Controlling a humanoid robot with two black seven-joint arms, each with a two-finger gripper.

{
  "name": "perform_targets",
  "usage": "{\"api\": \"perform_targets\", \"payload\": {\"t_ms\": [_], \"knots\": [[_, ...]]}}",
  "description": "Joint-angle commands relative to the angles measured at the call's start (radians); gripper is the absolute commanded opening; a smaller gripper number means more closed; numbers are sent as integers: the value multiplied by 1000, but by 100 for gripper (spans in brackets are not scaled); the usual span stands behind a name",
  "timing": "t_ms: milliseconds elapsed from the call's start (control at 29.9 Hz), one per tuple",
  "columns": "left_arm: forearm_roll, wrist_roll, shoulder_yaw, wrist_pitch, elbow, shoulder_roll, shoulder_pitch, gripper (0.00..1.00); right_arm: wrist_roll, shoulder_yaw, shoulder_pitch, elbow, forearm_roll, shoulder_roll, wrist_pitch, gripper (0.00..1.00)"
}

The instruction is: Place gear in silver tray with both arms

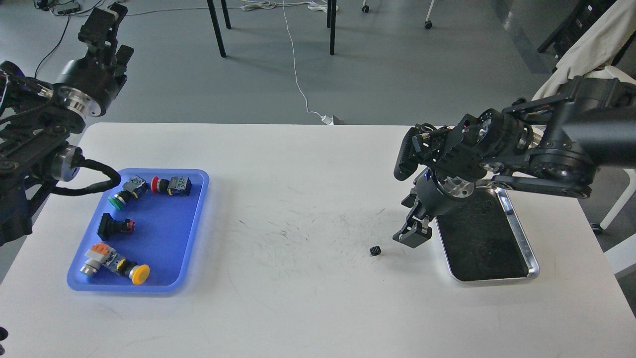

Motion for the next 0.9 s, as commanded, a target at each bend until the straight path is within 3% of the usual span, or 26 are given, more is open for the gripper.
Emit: {"api": "perform_targets", "payload": {"t_ms": [0,167,869], "knots": [[-30,0,-1,1,0,8,8,98,0,-22,0,-16,-18,61,0,78],[-30,0,-1,3,0,16,8,98,0,-22,17,-10,-14,141,-2,79],[-51,0,-2,7,2,46,11,98,0,-37,-64,-63,-29,221,-9,77]]}}
